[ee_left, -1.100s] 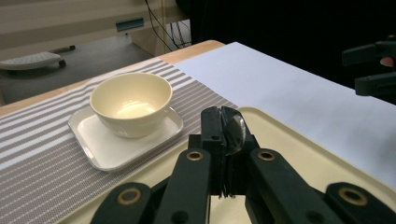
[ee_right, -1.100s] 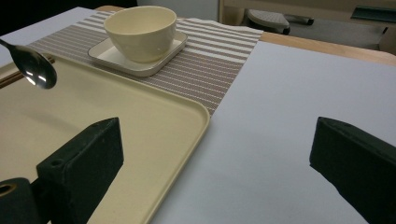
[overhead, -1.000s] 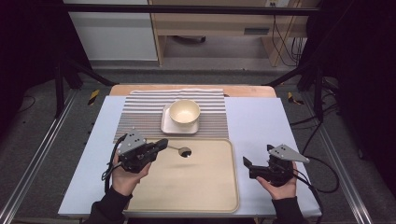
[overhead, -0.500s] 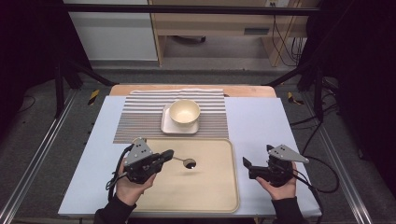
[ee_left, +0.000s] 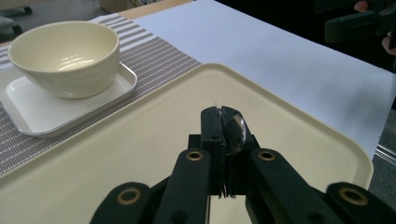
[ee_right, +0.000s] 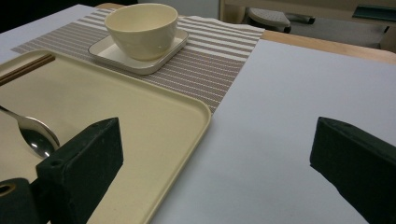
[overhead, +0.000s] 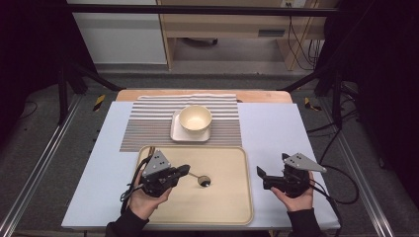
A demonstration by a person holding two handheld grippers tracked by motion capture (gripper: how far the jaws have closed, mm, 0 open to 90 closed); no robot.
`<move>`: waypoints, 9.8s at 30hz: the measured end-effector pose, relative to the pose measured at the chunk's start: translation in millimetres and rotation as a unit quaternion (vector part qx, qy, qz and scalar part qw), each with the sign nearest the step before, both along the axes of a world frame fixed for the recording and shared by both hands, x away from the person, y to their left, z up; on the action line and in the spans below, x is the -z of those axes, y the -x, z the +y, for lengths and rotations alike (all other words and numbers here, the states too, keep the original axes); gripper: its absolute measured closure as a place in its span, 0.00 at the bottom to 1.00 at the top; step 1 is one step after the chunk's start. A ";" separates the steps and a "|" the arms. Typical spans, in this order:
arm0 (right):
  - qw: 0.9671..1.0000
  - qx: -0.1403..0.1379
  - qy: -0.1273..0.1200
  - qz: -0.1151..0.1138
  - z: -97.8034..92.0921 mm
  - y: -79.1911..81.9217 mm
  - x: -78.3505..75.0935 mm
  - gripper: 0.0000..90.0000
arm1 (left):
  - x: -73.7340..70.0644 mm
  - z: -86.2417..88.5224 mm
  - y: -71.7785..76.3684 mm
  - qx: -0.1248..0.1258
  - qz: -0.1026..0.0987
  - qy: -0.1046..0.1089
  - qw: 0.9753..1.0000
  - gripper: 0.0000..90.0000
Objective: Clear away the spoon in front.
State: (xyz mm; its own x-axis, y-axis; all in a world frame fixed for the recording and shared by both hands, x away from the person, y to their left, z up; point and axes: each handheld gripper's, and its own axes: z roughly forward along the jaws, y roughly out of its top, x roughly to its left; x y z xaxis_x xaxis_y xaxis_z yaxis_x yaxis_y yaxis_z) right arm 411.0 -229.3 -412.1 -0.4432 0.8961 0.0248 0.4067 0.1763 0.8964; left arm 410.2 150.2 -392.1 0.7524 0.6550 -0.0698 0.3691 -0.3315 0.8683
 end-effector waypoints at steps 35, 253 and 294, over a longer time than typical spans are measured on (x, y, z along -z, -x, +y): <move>1.000 -0.004 0.007 0.006 2.6 -2.0 2.9 0.03 | 36.8 22.0 -45.4 -0.096 0.031 -0.009 0.995 0.74; 1.000 -0.009 0.006 0.006 3.2 -1.4 2.8 0.04 | 72.7 69.7 14.3 -0.041 0.096 -0.162 0.981 0.99; 1.000 0.010 0.011 0.007 -3.9 -1.9 0.8 0.00 | 1.8 46.5 -61.4 -0.125 -0.007 -0.013 0.992 0.40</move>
State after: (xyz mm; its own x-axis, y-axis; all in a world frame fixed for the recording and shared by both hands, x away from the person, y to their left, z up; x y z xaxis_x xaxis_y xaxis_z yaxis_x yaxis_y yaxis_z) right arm 412.9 -233.2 -412.9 -0.4246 0.9053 0.0108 0.4233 0.1880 0.8863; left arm 471.6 196.7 -393.9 0.5671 0.8226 -0.0411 0.4303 -0.2534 0.8664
